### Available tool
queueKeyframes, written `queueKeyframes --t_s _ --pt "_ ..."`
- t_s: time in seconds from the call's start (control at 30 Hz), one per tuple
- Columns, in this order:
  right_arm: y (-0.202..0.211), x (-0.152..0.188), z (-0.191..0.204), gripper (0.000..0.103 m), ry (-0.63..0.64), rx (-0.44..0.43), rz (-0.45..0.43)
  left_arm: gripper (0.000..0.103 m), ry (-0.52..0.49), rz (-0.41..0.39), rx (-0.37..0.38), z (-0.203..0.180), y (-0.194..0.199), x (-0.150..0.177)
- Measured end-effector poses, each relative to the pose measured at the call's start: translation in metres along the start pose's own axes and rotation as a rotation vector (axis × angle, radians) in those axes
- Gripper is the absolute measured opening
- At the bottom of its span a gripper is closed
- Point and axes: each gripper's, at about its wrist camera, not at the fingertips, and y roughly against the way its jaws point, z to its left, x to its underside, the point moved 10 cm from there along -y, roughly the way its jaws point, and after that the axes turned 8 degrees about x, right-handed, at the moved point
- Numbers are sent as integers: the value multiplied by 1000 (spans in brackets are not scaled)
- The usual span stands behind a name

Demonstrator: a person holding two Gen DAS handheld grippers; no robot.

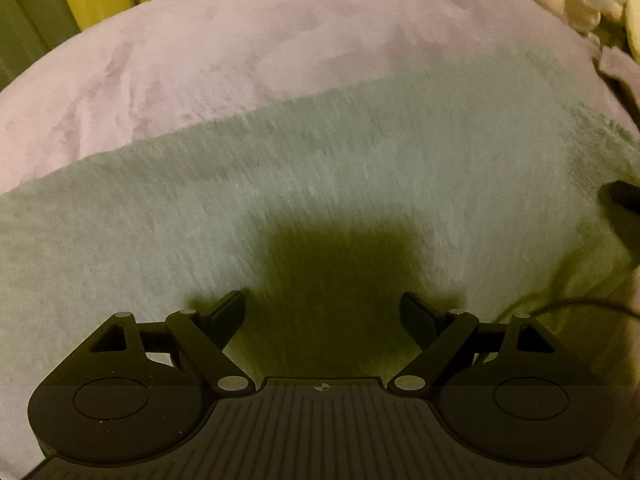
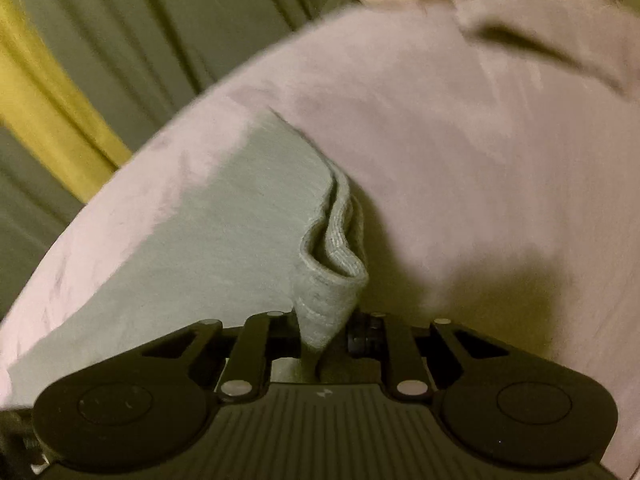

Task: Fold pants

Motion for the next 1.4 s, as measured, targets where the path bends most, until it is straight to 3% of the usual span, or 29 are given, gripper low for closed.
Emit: queueKeyframes --t_s 0.17,0.33,0.47,0.57,0.67,0.77,0.83,0.9,1.13,1.27,1.33,1.37,1.4 --pt "39 -12 74 16 215 -84 -96 89 49 -64 18 22 26 -11" --pt "67 10 198 16 539 -216 -154 89 177 -150 66 101 67 0" --pt "84 70 291 16 769 -376 -140 89 313 -207 144 177 100 29" --pt "89 135 350 16 945 -477 -100 89 316 -229 215 215 117 60" --pt "91 190 384 16 1038 -566 -23 89 345 -216 220 246 116 93" --pt "85 229 403 17 1115 -569 13 89 440 -240 340 264 107 111" --pt "75 236 405 17 1121 -540 44 89 531 -272 418 276 101 113" --pt "69 239 406 17 1134 -520 69 90 566 -281 445 280 95 106" --pt "60 246 410 17 1175 -493 55 94 365 -263 361 253 72 45" --pt "63 240 405 17 1160 -501 52 94 371 -263 426 238 63 19" --pt "68 237 402 17 1147 -513 50 89 376 -263 413 236 54 8" --pt "74 236 397 17 1142 -520 46 77 383 -265 402 235 50 4" --pt "75 235 396 17 1137 -525 48 57 375 -267 406 232 48 1"
